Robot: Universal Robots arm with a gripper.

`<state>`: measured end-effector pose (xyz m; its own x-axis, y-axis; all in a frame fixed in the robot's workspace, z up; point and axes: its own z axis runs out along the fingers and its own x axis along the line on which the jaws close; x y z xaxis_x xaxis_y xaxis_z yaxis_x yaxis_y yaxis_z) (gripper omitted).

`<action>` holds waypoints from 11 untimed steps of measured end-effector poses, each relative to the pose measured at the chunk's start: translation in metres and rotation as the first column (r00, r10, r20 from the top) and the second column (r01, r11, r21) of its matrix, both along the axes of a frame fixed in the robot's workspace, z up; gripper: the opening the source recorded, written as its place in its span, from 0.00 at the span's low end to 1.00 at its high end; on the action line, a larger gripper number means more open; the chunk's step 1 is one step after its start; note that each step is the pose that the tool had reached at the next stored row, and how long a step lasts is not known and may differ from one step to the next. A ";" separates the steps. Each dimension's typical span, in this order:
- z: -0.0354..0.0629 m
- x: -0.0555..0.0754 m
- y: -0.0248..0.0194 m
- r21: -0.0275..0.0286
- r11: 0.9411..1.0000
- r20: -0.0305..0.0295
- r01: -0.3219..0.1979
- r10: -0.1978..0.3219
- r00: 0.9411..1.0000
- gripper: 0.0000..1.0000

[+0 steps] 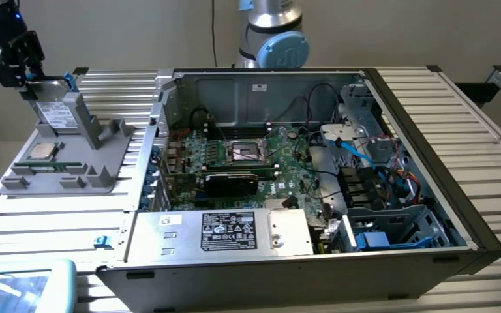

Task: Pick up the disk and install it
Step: 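Pick up the disk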

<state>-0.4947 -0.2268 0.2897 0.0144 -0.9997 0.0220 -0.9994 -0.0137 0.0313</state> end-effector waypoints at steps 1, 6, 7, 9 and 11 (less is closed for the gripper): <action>-0.0001 0.000 0.0000 0.000 1.000 0.000 0.000 0.000 1.000 0.65; -0.0008 0.000 0.0000 0.000 1.000 0.001 0.000 0.000 1.000 0.65; -0.0009 0.000 0.0000 0.000 1.000 0.001 0.000 0.000 1.000 0.65; -0.0021 0.000 0.0000 0.001 1.000 0.001 0.000 0.000 1.000 0.65; -0.0033 0.000 0.0000 0.000 1.000 0.001 0.001 -0.001 1.000 0.65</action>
<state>-0.4948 -0.2268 0.2864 0.0135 -0.9997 0.0216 -0.9995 -0.0128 0.0299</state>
